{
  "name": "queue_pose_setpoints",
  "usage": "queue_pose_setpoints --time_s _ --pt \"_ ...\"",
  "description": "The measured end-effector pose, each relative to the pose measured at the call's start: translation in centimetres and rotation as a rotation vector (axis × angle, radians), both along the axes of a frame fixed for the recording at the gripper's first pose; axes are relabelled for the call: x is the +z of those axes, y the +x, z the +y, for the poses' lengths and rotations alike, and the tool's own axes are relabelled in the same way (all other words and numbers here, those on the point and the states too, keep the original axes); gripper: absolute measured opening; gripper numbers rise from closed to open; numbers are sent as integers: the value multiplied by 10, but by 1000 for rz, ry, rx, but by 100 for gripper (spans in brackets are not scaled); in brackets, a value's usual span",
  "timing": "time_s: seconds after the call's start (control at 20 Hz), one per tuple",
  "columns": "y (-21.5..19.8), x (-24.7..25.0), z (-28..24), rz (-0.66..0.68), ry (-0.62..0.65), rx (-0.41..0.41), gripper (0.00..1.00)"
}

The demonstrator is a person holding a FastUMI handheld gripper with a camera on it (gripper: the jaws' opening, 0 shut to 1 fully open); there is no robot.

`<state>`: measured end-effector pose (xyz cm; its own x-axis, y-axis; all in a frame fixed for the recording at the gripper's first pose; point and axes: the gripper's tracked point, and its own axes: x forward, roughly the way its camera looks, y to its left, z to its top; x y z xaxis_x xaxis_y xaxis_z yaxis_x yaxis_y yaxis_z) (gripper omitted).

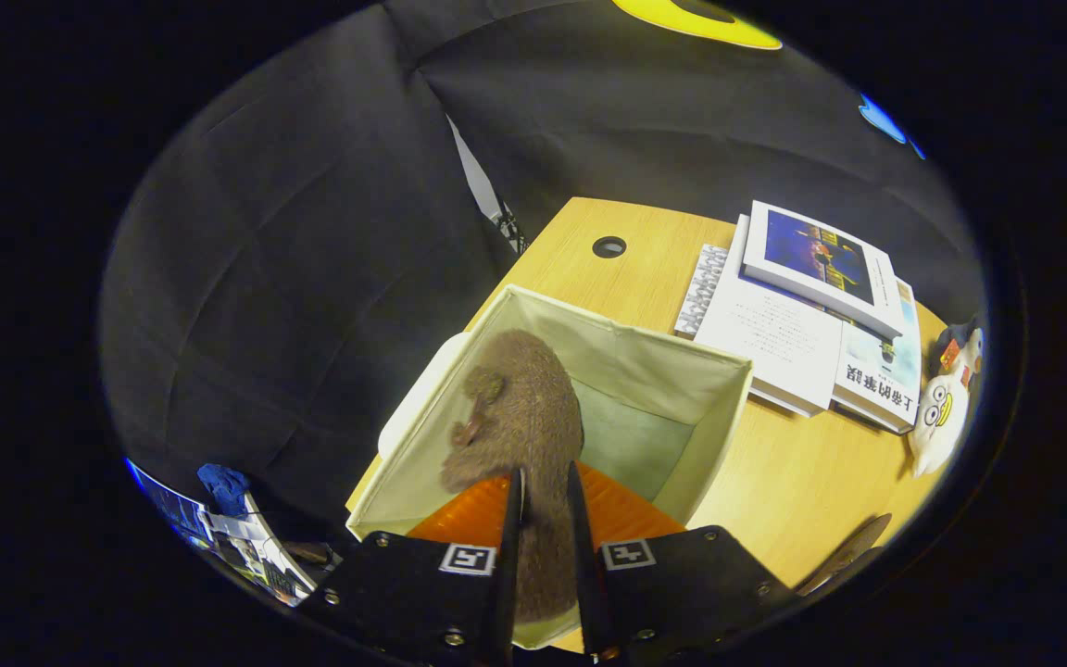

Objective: Open the storage box then place both shoes into the box .Put the left shoe in first, then the right shoe, with the right side of both shoes facing outward in a uniform manner.

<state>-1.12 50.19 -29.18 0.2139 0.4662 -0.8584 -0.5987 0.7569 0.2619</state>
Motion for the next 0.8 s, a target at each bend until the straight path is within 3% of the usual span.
queue_pose_setpoints --time_s 0.05,0.2,0.8 --pt "-2 3 3 11 19 1 28" --pt "4 16 -3 -15 20 12 82" --pt "24 87 -67 -133 117 -48 82"
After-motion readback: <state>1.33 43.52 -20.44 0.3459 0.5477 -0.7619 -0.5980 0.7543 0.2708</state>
